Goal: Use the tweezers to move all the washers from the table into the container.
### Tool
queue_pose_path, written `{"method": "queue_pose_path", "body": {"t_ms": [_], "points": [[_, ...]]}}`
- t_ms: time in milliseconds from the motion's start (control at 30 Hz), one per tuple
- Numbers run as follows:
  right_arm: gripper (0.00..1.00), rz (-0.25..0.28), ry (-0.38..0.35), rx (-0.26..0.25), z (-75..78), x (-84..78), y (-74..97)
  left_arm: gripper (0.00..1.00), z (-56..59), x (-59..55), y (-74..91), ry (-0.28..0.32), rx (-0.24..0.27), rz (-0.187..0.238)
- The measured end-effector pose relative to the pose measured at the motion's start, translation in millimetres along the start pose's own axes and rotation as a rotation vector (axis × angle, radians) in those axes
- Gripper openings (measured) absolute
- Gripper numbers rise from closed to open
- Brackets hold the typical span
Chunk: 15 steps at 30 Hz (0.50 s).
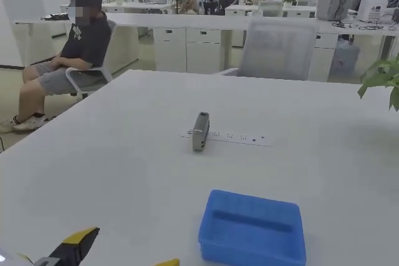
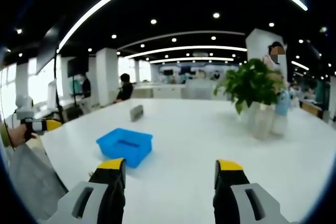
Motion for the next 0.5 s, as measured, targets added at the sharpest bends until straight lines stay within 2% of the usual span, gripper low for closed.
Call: {"method": "queue_pose_path", "body": {"t_ms": [500], "points": [[0.66, 0.001, -0.001, 0.000, 1.4, -0.6, 0.1, 0.77, -0.3, -0.1, 0.1, -0.003, 0.003, -0.003]]}}
Point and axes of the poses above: the centre of the closed fingertips' face, and the gripper's own axes: y roughly backward along the fingers, z roughly to its right, x roughly out of its top, the point moved 2 cm from there along y, roughly backward along the fingers, and after that the axes turned 13 degrees about y, right-handed, at the moved point
